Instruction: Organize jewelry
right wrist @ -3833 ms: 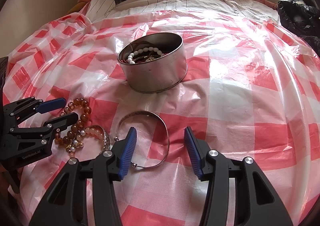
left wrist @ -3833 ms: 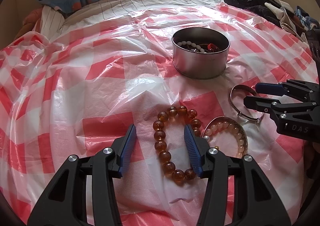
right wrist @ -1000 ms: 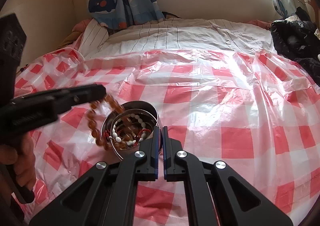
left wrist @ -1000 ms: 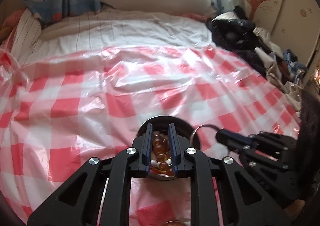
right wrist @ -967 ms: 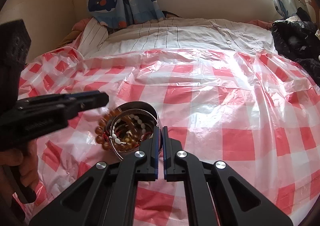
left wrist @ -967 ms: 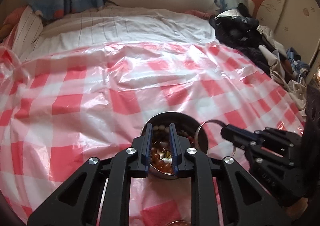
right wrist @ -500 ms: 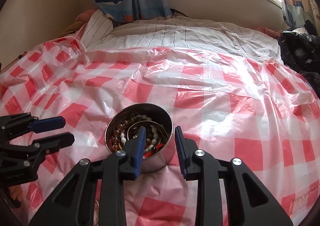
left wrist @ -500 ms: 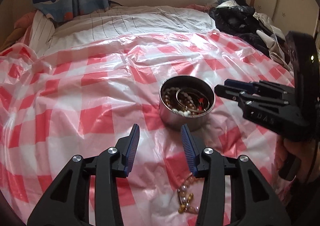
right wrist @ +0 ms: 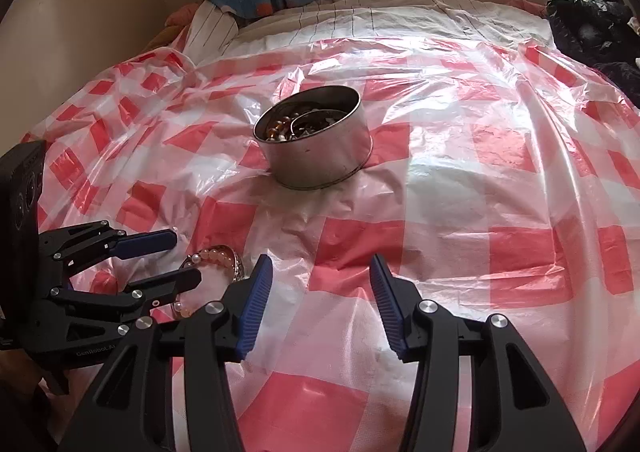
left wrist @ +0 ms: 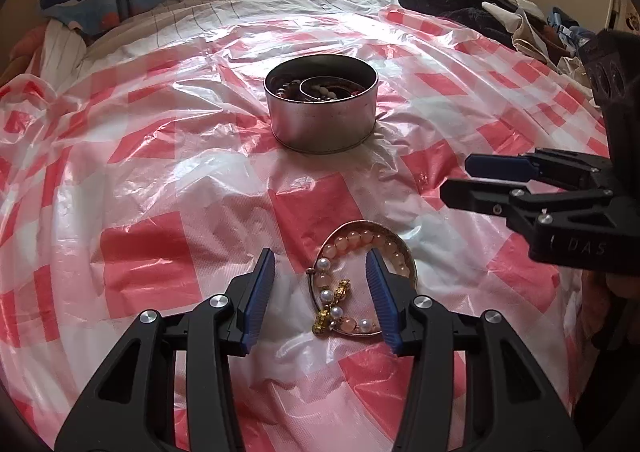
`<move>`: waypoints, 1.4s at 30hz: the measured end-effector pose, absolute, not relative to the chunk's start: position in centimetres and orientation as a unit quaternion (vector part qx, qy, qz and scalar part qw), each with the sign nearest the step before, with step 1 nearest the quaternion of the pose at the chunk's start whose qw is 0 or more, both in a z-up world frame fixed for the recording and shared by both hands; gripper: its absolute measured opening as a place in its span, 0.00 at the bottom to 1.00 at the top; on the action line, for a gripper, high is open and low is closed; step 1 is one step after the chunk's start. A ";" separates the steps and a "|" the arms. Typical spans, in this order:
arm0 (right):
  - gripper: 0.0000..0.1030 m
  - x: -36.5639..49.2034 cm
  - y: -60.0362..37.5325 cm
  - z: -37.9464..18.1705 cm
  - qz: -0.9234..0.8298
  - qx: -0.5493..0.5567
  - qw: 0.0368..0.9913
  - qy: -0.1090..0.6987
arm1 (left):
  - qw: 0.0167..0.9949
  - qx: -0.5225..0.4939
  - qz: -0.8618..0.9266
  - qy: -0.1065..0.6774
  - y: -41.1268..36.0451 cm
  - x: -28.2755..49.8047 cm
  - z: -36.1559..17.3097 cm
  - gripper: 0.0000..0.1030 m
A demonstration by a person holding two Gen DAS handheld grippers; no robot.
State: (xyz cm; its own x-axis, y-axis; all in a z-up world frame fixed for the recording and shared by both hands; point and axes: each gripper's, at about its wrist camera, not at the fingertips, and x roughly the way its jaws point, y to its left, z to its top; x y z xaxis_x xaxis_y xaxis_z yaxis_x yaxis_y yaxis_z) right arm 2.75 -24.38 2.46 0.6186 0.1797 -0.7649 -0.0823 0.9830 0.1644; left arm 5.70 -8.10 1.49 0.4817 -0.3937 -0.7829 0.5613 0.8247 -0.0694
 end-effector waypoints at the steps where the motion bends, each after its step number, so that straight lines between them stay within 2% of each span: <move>1: 0.48 2.8 -24.2 2.3 0.074 0.056 0.897 0.432 | 0.855 0.098 -0.279 0.427 -8.2 5.9 1.5 0.43; 8: 0.50 2.8 -23.6 2.3 0.095 0.051 0.897 0.430 | 0.863 0.108 -0.258 0.420 -8.1 6.3 1.8 0.43; 12: 0.48 2.6 -21.4 2.5 0.127 0.024 0.898 0.420 | 0.877 0.084 -0.231 0.412 -6.6 6.9 2.7 0.47; 14: 0.39 2.7 -20.1 2.1 0.134 0.000 0.895 0.425 | 0.883 0.067 -0.221 0.408 -5.7 7.3 3.1 0.48; 15: 0.27 2.9 -19.5 1.7 0.137 -0.009 0.891 0.432 | 0.885 0.061 -0.218 0.407 -5.3 7.4 3.3 0.49; 16: 0.22 3.1 -19.1 1.2 0.138 -0.013 0.887 0.441 | 0.886 0.054 -0.216 0.406 -5.0 7.6 3.4 0.49; 18: 0.19 3.4 -18.7 0.6 0.143 -0.015 0.882 0.448 | 0.888 0.046 -0.213 0.404 -4.7 7.8 3.7 0.51; 19: 0.13 3.5 -18.5 0.5 0.146 -0.017 0.881 0.450 | 0.889 0.045 -0.212 0.403 -4.6 7.7 3.7 0.51; 20: 0.11 3.5 -18.4 0.4 0.151 -0.015 0.880 0.451 | 0.890 0.044 -0.212 0.402 -4.5 7.8 3.8 0.51; 25: 0.04 3.4 -19.2 0.7 0.166 0.019 0.878 0.448 | 0.892 0.039 -0.207 0.399 -4.2 8.0 4.0 0.52; 32: 0.04 2.6 -21.8 2.7 0.164 0.072 0.888 0.424 | 0.885 0.042 -0.225 0.405 -4.7 7.9 3.8 0.52; 38: 0.04 3.1 -23.7 2.6 0.080 0.038 0.897 0.434 | 0.847 0.120 -0.298 0.424 -8.9 5.9 2.2 0.52; 42: 0.04 3.1 -24.3 2.4 0.062 0.030 0.898 0.435 | 0.840 0.134 -0.299 0.432 -9.4 5.6 1.5 0.52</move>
